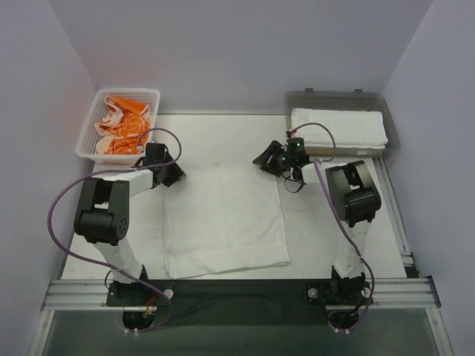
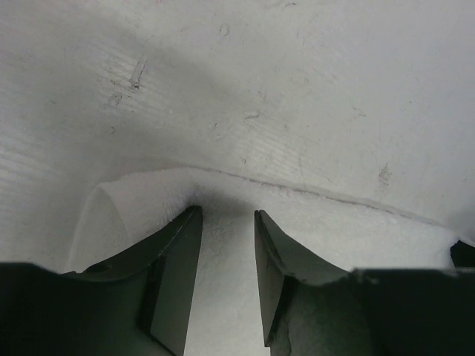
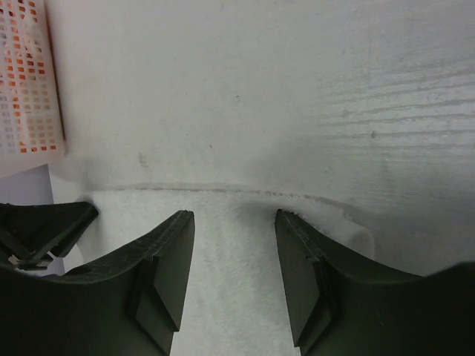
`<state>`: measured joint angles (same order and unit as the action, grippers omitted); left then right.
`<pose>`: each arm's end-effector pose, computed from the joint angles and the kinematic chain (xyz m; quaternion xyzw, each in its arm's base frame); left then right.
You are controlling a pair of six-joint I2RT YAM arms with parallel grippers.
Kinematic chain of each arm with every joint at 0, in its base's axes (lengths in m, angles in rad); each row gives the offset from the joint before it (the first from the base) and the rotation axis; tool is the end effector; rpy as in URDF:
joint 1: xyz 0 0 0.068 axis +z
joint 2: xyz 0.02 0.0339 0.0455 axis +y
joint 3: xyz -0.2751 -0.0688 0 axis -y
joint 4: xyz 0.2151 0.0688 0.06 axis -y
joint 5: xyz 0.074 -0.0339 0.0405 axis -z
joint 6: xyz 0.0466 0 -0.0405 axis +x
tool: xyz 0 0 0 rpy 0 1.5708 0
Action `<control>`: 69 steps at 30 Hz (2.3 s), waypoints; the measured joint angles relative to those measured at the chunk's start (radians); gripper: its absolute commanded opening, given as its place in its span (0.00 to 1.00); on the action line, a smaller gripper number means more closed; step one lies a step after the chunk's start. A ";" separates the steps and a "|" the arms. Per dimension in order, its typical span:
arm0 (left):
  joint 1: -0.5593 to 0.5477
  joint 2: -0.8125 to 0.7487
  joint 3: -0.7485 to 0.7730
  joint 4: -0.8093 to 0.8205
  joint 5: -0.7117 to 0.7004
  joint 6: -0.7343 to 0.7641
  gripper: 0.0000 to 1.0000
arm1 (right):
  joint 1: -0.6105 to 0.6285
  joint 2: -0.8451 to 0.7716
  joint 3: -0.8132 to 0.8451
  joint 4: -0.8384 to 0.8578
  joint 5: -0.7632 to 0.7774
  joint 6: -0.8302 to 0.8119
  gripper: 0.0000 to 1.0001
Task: Fold and stack the towels
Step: Fold the towel
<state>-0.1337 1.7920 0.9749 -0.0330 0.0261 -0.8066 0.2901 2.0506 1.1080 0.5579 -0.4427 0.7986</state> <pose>0.3476 -0.0480 0.1755 -0.3046 0.8848 -0.1706 0.3088 0.4059 0.1420 0.1752 0.0847 0.8139 0.4381 0.3722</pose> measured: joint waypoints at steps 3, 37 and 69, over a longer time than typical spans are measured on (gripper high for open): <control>-0.001 -0.004 0.002 0.007 0.015 0.014 0.61 | -0.012 -0.033 -0.032 -0.005 0.006 -0.031 0.49; 0.003 0.101 0.229 -0.305 -0.168 0.520 0.56 | -0.017 0.103 0.454 -0.778 0.059 -0.647 0.47; 0.029 0.122 0.262 -0.320 -0.096 0.561 0.00 | 0.003 0.224 0.623 -0.823 0.013 -0.697 0.00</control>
<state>-0.1047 1.9137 1.2369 -0.3534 -0.0700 -0.2459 0.2928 2.2745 1.7306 -0.2649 -0.4294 0.1020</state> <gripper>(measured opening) 0.236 0.062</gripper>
